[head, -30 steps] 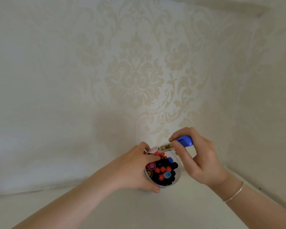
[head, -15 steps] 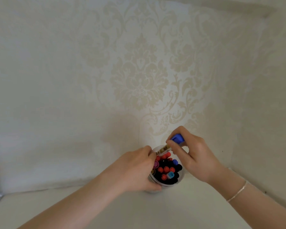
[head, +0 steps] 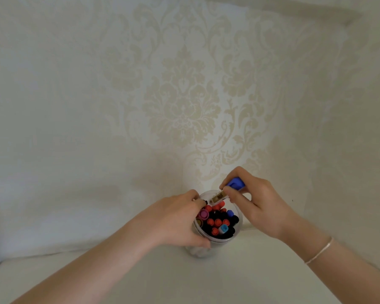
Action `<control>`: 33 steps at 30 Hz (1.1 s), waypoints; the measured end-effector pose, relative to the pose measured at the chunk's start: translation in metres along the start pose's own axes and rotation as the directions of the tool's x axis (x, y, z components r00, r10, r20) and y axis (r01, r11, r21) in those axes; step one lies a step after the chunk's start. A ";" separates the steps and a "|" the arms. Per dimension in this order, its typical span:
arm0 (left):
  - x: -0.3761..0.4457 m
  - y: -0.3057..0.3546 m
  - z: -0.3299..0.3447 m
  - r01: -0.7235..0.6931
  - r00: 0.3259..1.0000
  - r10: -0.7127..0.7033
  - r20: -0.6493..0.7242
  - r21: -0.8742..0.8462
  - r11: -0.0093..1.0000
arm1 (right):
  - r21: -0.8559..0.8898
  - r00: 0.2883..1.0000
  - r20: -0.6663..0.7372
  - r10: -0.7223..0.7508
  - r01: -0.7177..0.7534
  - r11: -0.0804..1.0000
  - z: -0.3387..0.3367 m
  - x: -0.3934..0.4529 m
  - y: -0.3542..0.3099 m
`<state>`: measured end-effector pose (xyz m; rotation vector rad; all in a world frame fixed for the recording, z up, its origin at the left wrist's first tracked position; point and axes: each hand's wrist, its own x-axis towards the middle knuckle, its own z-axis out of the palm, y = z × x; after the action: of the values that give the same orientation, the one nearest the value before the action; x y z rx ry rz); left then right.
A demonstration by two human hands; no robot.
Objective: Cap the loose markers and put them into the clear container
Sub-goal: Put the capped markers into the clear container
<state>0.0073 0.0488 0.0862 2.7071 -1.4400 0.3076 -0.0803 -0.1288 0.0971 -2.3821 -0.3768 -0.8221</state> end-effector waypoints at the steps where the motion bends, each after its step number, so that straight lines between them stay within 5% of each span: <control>1: 0.000 0.001 0.003 0.004 1.000 -0.004 -0.005 -0.010 1.000 | 0.000 1.000 0.014 -0.001 0.001 1.000 0.000 0.001 -0.001; 5: 0.001 0.010 0.018 0.009 0.998 -0.013 -0.065 -0.068 0.998 | 0.106 0.998 -0.058 0.020 -0.014 0.994 0.001 0.007 -0.001; 12: 0.005 0.013 0.031 -0.028 0.989 -0.013 -0.149 -0.267 0.963 | -0.147 0.974 -0.126 -0.190 0.171 0.974 0.012 -0.012 0.012; 18: 0.007 -0.005 0.046 -0.018 0.982 -0.092 -0.165 -0.567 0.824 | -0.020 0.989 -0.144 -0.045 0.042 0.999 0.021 -0.006 0.021; 24: 0.004 -0.010 0.053 -0.109 0.980 -0.014 -0.200 -0.590 0.800 | -0.296 0.997 0.068 0.028 -0.006 0.955 0.016 0.005 0.015; 27: 0.005 -0.011 0.057 -0.110 0.980 -0.020 -0.199 -0.618 0.779 | -0.483 0.989 0.147 0.026 0.048 0.874 0.012 0.007 0.007; 33: 0.006 -0.011 0.058 -0.078 0.987 -0.024 -0.157 -0.609 0.789 | -0.590 0.965 0.257 -0.044 0.193 0.784 0.014 0.008 0.003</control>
<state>0.0277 0.0415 0.0308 2.0829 -1.2519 0.0305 -0.0662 -0.1222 0.0921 -3.1123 -0.4004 -0.8110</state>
